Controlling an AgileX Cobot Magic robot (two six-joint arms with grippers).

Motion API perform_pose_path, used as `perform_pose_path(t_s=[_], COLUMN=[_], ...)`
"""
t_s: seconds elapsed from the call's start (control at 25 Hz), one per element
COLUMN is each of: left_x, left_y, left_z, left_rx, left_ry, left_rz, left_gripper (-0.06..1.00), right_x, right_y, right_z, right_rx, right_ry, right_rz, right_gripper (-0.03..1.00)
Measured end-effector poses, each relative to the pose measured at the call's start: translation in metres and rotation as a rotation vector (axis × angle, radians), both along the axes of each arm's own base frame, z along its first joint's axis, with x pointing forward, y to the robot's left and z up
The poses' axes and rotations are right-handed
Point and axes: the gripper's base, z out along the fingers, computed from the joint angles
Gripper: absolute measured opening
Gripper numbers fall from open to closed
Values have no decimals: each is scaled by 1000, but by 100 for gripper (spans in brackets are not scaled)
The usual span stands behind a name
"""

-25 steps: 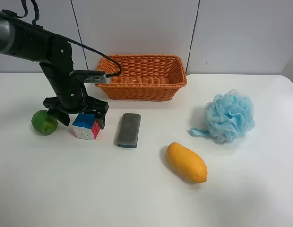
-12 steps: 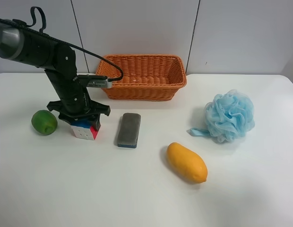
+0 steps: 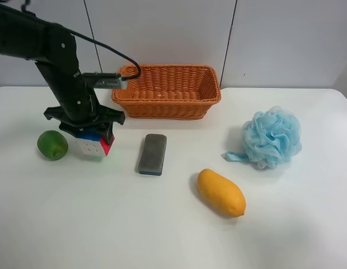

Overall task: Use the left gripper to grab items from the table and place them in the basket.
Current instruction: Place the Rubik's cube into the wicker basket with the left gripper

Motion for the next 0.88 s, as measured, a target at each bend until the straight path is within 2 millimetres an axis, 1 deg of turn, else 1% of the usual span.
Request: perform_pose_path(t_s=[0.12, 0.28, 0.32, 0.44, 0.56, 0.6, 0.72, 0.88], left_x=[2, 18, 23, 41, 63, 71, 93, 117], left_y=[-1, -5, -7, -13, -22, -26, -37, -51], left_z=[37, 85, 96, 117, 121, 120, 110, 86], left_rx=[-19, -28, -32, -47, -61, -68, -102, -153], left_ry=[-55, -138, -163, -232, -277, -284, -295, -293], left_rz=[-3, -16, -18, -23, -40, -45, -67, -75], left_gripper=[56, 56, 56, 56, 56, 56, 56, 56], right_x=[0, 0, 0, 0, 0, 0, 0, 0], right_y=[0, 0, 0, 0, 0, 0, 0, 0], right_z=[0, 0, 0, 0, 0, 0, 0, 0], right_rx=[0, 0, 0, 0, 0, 0, 0, 0], right_ry=[0, 0, 0, 0, 0, 0, 0, 0], right_rz=[0, 0, 0, 0, 0, 0, 0, 0], right_gripper=[99, 99, 99, 99, 99, 99, 99, 99])
